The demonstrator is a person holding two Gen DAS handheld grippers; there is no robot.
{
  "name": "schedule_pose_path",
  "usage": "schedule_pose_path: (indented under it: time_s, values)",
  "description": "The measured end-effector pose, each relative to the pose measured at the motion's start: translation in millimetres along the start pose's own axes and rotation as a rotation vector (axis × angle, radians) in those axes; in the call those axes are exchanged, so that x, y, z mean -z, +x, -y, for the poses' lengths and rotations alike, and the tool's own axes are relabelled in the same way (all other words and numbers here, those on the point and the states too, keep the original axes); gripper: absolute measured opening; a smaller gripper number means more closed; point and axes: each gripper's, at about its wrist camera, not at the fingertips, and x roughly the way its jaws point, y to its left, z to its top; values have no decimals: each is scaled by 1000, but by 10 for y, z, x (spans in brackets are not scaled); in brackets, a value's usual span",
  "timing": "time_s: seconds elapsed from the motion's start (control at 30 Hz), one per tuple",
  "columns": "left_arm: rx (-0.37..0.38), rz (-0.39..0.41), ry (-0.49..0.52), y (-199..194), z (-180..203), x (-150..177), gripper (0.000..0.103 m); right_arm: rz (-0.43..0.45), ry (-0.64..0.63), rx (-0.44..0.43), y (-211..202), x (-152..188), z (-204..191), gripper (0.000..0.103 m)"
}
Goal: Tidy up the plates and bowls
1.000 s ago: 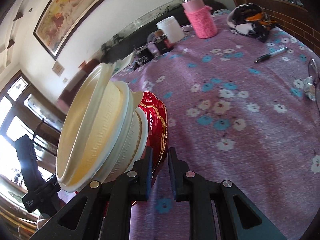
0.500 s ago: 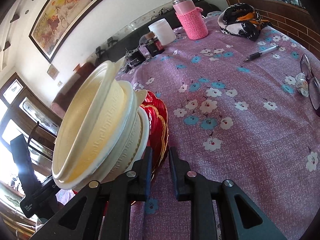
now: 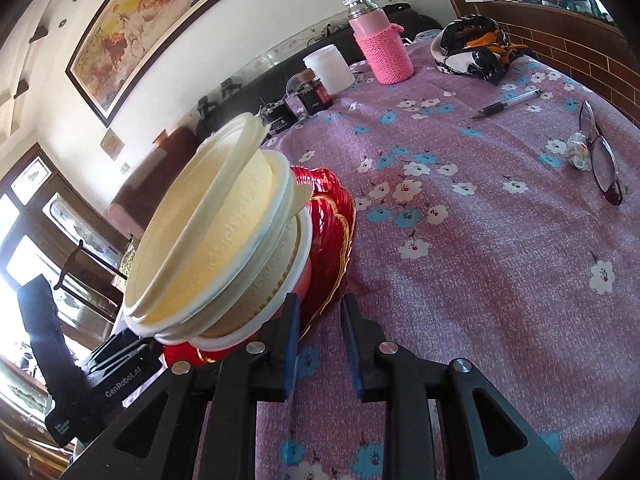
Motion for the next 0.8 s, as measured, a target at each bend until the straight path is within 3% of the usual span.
schedule_pose_path:
  time_s: [0.2,0.57,0.8]
  values:
    - [-17,52,45,-113,86,95,76,22,-30,1,-89,108,-37,30]
    - [9,75,38,-144,68,120,77,89,-70,22,-160,220,-29,46]
    - [24,65,38,-120,74,117,78,85,-76,22,-68,211,-54,49]
